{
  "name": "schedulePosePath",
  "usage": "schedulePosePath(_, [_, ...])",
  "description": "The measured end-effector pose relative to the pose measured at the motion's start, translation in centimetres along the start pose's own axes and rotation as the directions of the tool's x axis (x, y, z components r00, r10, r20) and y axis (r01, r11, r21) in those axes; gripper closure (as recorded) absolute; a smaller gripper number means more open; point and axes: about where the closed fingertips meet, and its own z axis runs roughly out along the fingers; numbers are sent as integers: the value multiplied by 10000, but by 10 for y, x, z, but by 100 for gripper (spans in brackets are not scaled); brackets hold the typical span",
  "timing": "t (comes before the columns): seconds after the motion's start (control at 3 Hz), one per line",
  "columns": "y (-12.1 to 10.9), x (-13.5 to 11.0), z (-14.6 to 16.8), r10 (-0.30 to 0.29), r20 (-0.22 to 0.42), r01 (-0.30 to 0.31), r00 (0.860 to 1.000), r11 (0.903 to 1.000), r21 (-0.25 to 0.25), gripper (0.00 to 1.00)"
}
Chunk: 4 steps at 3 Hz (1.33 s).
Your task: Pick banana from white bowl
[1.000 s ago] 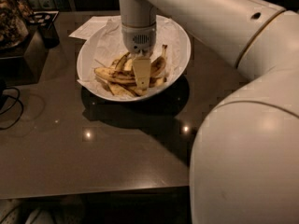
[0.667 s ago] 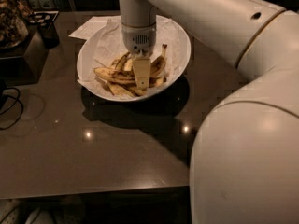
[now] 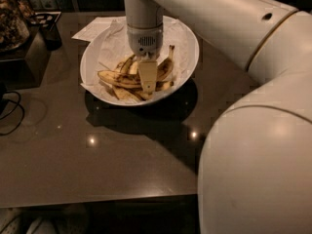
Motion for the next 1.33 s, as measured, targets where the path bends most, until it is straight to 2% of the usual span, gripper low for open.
schedulePosePath(1.33, [0,0,1,0,1,0,10000,10000,2,100])
